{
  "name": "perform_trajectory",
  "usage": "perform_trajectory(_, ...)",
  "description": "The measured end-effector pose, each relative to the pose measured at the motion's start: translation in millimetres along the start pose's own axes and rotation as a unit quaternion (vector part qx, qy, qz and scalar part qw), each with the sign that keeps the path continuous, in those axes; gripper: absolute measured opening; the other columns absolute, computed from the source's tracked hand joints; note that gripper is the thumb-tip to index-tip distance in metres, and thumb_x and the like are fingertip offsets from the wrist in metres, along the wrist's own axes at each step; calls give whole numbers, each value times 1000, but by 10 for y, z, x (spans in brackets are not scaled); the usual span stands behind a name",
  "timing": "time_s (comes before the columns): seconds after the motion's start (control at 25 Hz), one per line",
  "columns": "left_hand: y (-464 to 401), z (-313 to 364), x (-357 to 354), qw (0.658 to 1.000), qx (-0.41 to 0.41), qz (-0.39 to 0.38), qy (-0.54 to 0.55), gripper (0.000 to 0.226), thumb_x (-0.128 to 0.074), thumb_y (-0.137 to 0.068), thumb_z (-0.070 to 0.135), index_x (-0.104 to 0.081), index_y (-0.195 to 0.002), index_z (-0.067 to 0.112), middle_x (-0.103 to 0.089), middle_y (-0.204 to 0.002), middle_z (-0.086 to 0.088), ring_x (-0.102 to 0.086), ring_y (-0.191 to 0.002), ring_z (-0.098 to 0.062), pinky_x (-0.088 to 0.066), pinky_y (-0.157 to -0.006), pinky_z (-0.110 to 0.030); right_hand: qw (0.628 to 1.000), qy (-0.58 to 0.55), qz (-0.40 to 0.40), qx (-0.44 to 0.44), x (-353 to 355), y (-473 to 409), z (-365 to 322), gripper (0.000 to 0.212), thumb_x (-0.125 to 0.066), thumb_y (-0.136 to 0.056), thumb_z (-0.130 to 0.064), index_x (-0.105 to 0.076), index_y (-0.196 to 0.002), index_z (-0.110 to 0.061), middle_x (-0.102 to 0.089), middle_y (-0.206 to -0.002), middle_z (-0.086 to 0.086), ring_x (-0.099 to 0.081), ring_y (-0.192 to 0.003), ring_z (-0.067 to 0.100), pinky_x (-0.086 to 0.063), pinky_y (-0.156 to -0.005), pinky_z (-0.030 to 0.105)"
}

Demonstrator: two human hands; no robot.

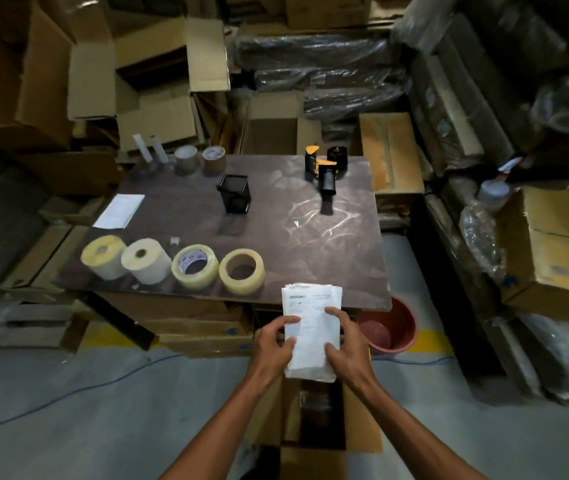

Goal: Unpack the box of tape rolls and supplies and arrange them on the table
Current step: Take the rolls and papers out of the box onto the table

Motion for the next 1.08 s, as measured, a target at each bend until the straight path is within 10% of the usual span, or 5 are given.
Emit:
perform_trajectory(0.44,-1457,755,321,976,-192,53,-88,19,-62,-86,4,-72,-93,18,-62,-116,-3,-61,-101,-16,-56,-82,-23,981,86,149,92,56,-1402,-812,33,-64,-78,4,-59,-87,-27,-56,-100,-5,-56,-94,2,-48,-71,8)
perform_trajectory(0.64,-1603,292,131,975,-144,-81,-147,25,-58,-88,0,-68,-107,15,-55,-127,-4,-55,-119,-21,-54,-95,-31,984,66,162,41,-249,-1447,-272,38,-62,-75,10,-61,-83,-27,-57,-99,-3,-62,-96,11,-54,-78,17)
perform_trajectory(1.08,-1681,142,92,990,-86,-55,-97,47,-51,-88,19,-50,-135,21,-51,-134,-3,-51,-120,-17,-46,-104,-38,988,75,133,-17,-322,-1557,-11,58,-59,-75,-13,-49,-130,-26,-55,-127,-4,-54,-116,12,-51,-96,37)
Point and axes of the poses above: each hand's wrist, its own y-axis away from the middle knuckle, its own x-axis out of the back of the hand, z = x × y, the point moved 3 cm from there along -y, towards the middle knuckle
